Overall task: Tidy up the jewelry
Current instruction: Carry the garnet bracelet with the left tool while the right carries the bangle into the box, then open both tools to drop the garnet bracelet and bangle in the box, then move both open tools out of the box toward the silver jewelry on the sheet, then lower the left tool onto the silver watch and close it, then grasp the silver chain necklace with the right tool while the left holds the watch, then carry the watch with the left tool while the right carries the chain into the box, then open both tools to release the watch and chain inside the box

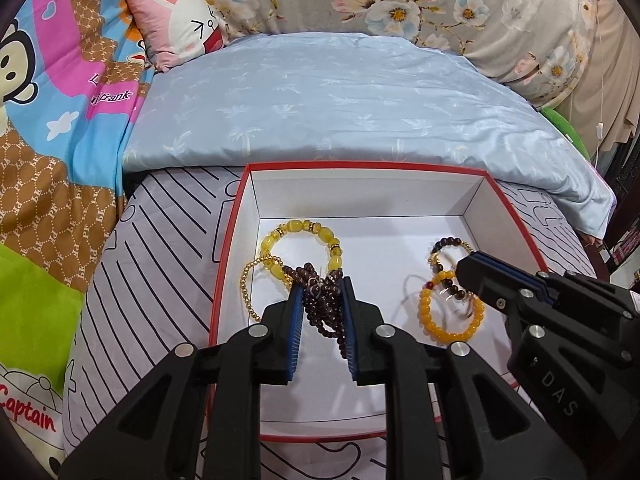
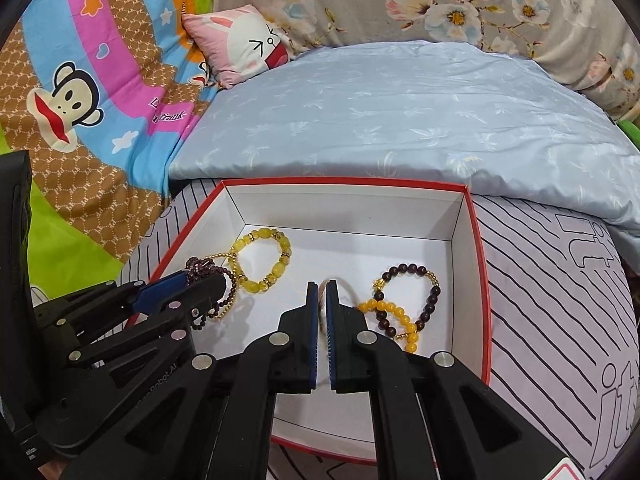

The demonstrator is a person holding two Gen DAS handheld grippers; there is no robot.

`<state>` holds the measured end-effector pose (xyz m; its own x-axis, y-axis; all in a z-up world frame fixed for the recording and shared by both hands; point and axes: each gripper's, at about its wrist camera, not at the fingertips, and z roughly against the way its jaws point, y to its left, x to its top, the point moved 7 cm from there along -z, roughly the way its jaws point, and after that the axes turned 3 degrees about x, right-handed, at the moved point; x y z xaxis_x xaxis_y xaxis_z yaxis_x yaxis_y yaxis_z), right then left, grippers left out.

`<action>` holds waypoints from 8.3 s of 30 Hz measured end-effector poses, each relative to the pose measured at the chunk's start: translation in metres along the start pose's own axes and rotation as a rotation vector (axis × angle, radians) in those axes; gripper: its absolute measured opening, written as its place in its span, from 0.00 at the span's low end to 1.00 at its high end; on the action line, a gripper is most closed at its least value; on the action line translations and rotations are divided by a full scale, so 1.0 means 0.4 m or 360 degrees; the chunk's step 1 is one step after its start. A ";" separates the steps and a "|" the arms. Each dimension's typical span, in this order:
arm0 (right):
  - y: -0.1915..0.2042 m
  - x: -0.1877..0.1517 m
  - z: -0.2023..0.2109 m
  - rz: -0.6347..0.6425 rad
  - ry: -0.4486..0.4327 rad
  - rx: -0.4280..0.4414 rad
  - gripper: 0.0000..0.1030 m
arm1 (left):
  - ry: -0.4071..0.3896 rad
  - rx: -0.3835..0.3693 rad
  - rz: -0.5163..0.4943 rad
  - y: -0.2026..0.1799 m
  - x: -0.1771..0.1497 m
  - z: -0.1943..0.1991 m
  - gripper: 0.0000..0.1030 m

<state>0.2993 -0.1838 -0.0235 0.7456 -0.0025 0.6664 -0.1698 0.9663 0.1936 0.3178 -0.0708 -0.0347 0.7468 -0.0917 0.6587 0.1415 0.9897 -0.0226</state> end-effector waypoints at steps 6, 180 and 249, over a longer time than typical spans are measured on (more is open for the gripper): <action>-0.002 -0.004 0.013 0.0003 -0.0026 -0.0038 0.25 | -0.0040 0.0046 -0.0006 0.002 0.002 0.004 0.36; -0.002 -0.380 0.165 -0.0161 0.0186 -0.0051 0.00 | 0.0286 -0.0268 0.0074 0.063 -0.395 0.255 0.06; -0.029 0.080 0.016 -0.0056 -0.0082 -0.0025 0.22 | -0.0084 -0.0051 -0.0088 -0.038 0.086 0.019 0.27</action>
<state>0.3210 -0.1968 0.0002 0.7166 -0.0496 0.6957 -0.1334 0.9693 0.2066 0.3362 -0.0881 -0.0061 0.7022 -0.1395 0.6982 0.2031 0.9791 -0.0087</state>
